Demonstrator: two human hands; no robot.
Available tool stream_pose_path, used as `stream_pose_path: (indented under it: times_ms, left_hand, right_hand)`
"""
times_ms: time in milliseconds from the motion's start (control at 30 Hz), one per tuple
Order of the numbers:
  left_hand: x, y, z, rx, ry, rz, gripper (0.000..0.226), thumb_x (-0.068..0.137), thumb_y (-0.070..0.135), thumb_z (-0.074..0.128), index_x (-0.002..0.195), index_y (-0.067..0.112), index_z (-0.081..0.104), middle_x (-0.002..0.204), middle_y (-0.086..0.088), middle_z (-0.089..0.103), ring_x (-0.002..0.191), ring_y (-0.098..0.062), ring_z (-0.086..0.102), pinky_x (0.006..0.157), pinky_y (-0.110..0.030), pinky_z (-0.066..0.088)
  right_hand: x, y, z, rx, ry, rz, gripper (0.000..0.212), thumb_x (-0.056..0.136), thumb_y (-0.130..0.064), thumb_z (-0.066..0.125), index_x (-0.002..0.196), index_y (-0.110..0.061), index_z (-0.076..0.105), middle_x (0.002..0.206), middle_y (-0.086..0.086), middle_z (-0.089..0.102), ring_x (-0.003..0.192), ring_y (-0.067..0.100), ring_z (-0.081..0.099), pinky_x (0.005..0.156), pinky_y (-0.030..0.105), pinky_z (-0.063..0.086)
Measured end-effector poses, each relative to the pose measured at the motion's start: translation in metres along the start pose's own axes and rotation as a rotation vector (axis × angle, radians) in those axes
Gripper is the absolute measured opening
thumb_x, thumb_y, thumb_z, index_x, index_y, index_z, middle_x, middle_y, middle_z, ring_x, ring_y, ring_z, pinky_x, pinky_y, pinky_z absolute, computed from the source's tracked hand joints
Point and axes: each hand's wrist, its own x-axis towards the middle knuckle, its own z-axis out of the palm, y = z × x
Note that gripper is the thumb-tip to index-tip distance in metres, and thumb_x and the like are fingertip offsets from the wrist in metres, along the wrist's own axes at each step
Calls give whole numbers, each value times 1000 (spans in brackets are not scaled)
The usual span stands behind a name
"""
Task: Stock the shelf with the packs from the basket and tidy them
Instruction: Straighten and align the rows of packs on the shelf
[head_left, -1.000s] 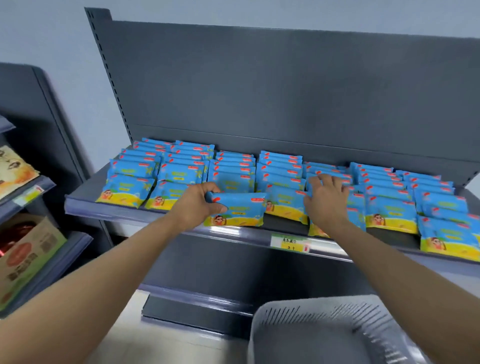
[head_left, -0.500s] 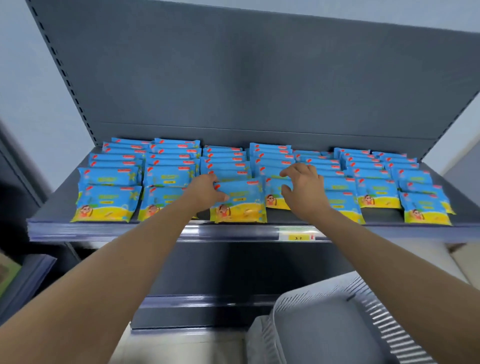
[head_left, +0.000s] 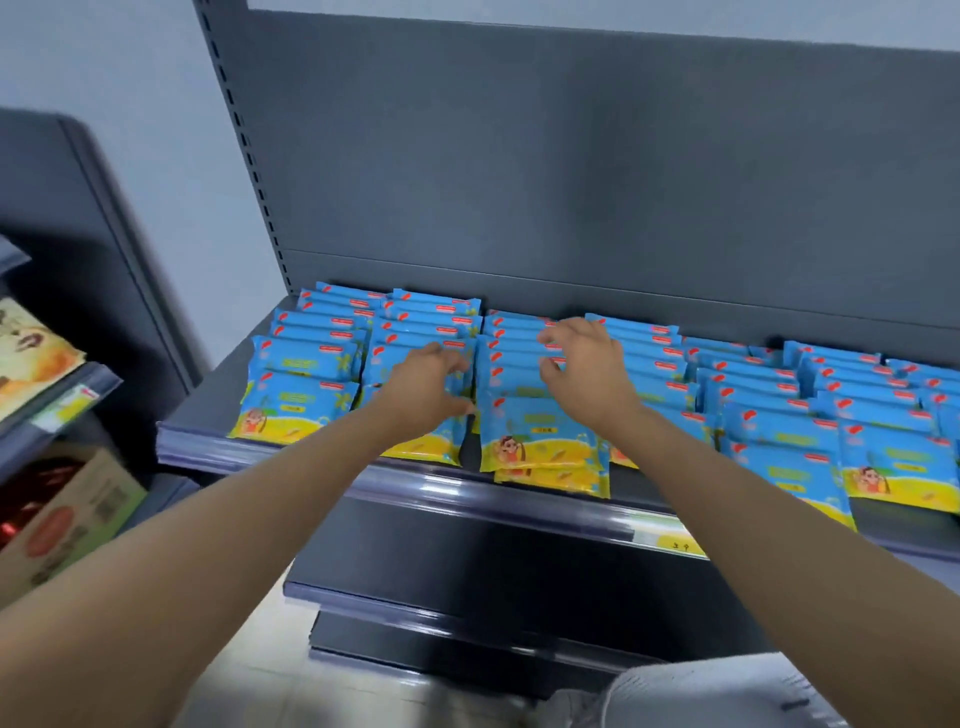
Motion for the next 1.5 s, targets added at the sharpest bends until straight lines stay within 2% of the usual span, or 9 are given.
stream_pose_path:
  times_ms: [167,300,467,667,767,933,1167,1300,1500]
  left_hand:
    - [-15,-58,-50,-5,108,-117,52,78,16,74,125,8,54,123,-15,51,112,-28,52,94,-29,40]
    - [-17,-119,-85,73,75,-250,65,74,19,78,131,9,48,130,-15,45,115,-29,50,95,-30,41]
    - [-14,-180,-102,265,-114,-324,110,58,44,84,146,20,22,141,-8,30,131,-30,35,108,-45,34]
    - [-1,-218,-100,149,-297,-186,134,57,42,85,148,25,-12,152,-6,8,140,-30,20,115,-45,25]
    - [9,-226,-95,77,-344,-156,132,61,41,83,147,26,-15,151,-8,7,140,-30,20,115,-44,26]
    - [22,-236,-103,-223,-246,-119,101,63,20,84,139,23,17,134,-4,26,119,-16,45,104,-31,43]
    - [37,-243,-113,-210,-170,-95,79,64,21,82,125,18,31,119,2,33,103,-11,46,82,-22,45]
    - [44,-243,-116,-145,-197,-74,76,64,26,82,119,18,30,122,3,29,105,-13,45,78,-20,45]
    - [55,-245,-120,-175,-281,-108,74,64,26,83,112,23,26,117,4,34,93,-10,47,64,-14,41]
  right_hand:
    - [30,-41,20,45,-48,-106,34,91,-22,54,124,-13,56,132,6,52,124,26,42,104,38,33]
    - [58,-80,38,48,-127,-160,42,90,-28,57,129,-13,52,137,5,50,129,25,39,108,37,33]
    - [90,-134,69,-6,-214,-200,49,87,-35,60,131,-15,50,138,6,47,131,26,36,109,35,31]
    - [125,-181,103,-35,-338,-87,69,84,-47,62,141,-17,37,147,5,34,138,27,25,112,41,28]
    - [135,-190,111,-65,-400,-38,77,84,-52,59,146,-19,28,153,4,24,142,27,17,114,43,22]
    - [156,-196,122,-125,-410,19,82,82,-58,56,146,-16,27,152,6,26,142,27,20,114,43,24]
    - [200,-196,133,-175,-516,62,92,80,-67,51,149,-15,21,156,6,21,143,27,20,115,46,20]
    - [221,-194,137,-179,-610,103,95,74,-76,49,144,-14,30,148,7,37,132,28,40,109,46,34]
    - [241,-190,146,-129,-755,87,75,68,-79,51,113,-19,56,113,0,63,98,18,60,94,41,48]
